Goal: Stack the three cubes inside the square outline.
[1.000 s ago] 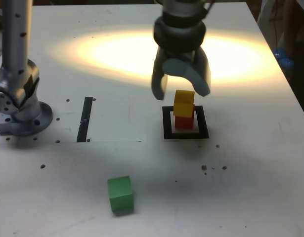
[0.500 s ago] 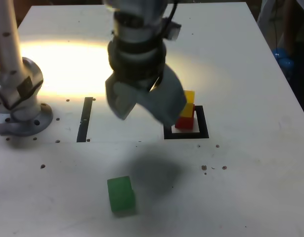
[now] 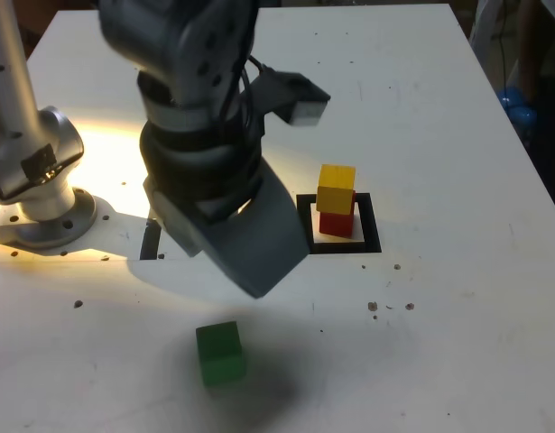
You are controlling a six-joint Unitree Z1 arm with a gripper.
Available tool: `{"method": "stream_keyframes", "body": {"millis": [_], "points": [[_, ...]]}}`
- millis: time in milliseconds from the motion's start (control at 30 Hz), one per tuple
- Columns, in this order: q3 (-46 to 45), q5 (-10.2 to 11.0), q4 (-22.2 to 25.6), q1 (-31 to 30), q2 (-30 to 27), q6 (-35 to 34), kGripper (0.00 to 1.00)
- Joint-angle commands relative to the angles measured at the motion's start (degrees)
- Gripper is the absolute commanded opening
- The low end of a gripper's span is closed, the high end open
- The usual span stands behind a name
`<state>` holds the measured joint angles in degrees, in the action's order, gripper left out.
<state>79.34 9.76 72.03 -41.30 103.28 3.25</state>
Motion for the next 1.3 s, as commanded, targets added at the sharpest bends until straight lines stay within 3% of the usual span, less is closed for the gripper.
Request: {"method": "stream_keyframes", "body": {"millis": [0, 200, 533, 1267], "points": [[0.03, 0.28, -0.57, -1.22, 0.88, 0.51, 0.99], [-1.10, 0.39, -2.82, -4.14, 3.06, 1.60, 0.99], [-7.68, -0.88, -11.20, -5.78, 5.14, 1.27, 0.99], [-6.91, -1.16, -13.94, -9.06, 8.77, -0.89, 0.83]]}}
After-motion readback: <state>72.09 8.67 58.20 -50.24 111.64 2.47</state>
